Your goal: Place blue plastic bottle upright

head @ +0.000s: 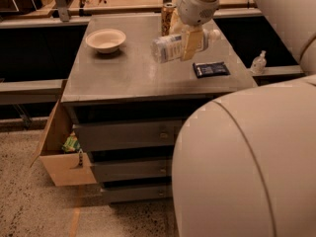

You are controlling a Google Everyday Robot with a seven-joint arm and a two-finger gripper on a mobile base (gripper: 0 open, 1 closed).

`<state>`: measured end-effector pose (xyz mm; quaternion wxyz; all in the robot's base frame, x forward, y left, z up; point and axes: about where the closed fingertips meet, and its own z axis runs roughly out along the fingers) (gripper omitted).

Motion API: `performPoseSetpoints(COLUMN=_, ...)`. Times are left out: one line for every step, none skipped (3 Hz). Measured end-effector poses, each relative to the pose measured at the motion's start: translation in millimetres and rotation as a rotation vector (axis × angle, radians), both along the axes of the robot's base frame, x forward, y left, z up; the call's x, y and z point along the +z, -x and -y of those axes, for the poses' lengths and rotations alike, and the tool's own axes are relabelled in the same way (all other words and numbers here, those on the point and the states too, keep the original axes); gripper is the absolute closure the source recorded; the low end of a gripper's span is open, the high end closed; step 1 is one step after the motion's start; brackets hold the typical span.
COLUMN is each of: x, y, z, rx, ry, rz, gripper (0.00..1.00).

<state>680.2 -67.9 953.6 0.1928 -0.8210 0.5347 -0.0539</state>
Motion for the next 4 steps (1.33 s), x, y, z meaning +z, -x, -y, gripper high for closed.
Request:
performPoseSetpoints(x=-22, y=-1, z=-7, rx=0.001, ry=-0.033, rz=0.036, gripper=1.0)
performPoseSetpoints(x=-35, y=-2, z=-10, rx=-0.001, ry=-0.041, rz=0.037, gripper=1.0)
performPoseSetpoints(x=-35, y=-3, z=-13, rx=0.023, ry=0.005, rz=0.066, gripper=1.0)
performPoseSetpoints(x=-39, y=1, z=-34, rx=0.161, ry=0.114, rz=0.153, gripper=1.0)
